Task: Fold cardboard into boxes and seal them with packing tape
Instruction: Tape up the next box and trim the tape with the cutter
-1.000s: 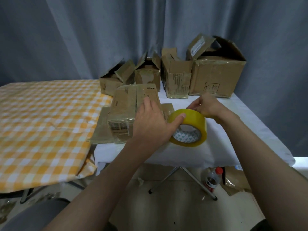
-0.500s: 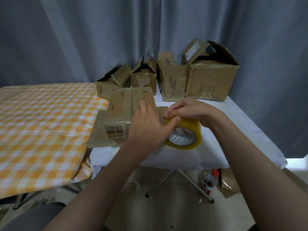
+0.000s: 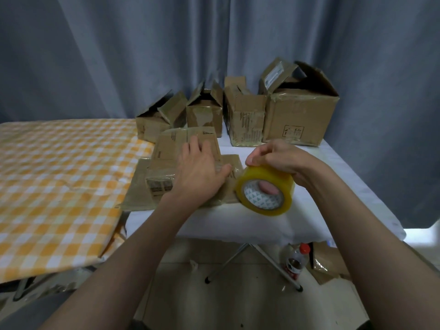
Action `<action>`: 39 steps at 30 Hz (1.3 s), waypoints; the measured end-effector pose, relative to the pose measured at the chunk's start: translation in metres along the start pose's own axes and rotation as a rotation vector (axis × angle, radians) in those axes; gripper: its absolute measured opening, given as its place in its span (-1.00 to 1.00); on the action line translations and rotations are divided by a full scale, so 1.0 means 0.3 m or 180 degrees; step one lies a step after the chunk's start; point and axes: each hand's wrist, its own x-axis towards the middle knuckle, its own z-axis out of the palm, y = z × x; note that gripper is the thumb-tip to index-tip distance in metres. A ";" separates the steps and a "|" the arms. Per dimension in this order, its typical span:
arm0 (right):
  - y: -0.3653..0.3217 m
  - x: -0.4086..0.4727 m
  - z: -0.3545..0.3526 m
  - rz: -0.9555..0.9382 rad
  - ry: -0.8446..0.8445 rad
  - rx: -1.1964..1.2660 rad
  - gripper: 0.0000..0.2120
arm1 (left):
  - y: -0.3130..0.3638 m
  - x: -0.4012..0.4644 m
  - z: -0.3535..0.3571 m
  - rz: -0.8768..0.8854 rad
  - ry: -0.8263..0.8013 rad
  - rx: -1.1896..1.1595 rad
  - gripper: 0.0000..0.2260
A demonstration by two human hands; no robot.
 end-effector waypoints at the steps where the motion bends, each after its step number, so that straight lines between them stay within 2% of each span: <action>1: 0.008 -0.009 -0.004 0.0005 0.0066 0.0099 -0.93 | -0.001 0.001 -0.004 -0.0017 -0.0023 -0.0040 -0.50; 6: 0.024 -0.079 -0.014 -0.0203 0.0215 0.0636 -0.91 | 0.000 0.010 -0.055 -0.0042 -0.0110 -0.0635 -0.59; 9: 0.020 -0.119 -0.008 -0.0285 0.0138 0.0787 -0.91 | 0.030 0.005 -0.090 0.0387 0.0137 -0.1113 -0.72; 12: 0.019 -0.150 0.013 -0.0398 0.0199 0.0868 -0.90 | 0.064 -0.002 -0.106 0.0661 -0.0003 -0.1537 -0.80; 16: 0.019 -0.179 0.030 -0.0563 0.0455 0.0985 -0.90 | 0.067 -0.005 -0.096 0.0626 -0.0195 -0.1815 -0.88; 19: 0.021 -0.190 0.043 -0.0584 0.0623 0.1096 -0.90 | 0.081 -0.008 -0.093 0.0513 -0.0005 -0.1961 -0.95; 21: 0.022 -0.188 0.052 -0.0436 0.0658 0.1155 -0.75 | 0.093 -0.012 -0.089 0.0426 0.0237 -0.1886 -0.96; 23: 0.030 -0.183 0.059 -0.0207 0.0432 0.1265 -0.49 | 0.098 -0.016 -0.085 0.0363 0.0428 -0.1698 -0.95; 24: 0.032 -0.184 0.064 -0.0158 0.0270 0.1253 -0.44 | 0.099 -0.019 -0.084 0.0353 0.0498 -0.1632 -0.95; 27: 0.037 -0.194 0.080 -0.0322 0.0041 0.1087 -0.54 | 0.103 -0.031 -0.090 0.0375 0.0643 -0.1449 -0.92; 33: 0.037 -0.202 0.049 -0.0711 0.0520 0.0710 -0.86 | 0.118 -0.061 -0.131 0.0685 0.1110 -0.1154 -0.92; 36: 0.047 -0.208 0.035 -0.0833 0.0671 0.0469 -0.94 | 0.139 -0.073 -0.146 0.0666 0.0961 -0.1340 -0.93; 39: 0.046 -0.221 0.022 -0.1075 0.0564 0.0257 -0.93 | 0.124 -0.054 -0.167 0.0308 0.0638 -0.1844 -0.93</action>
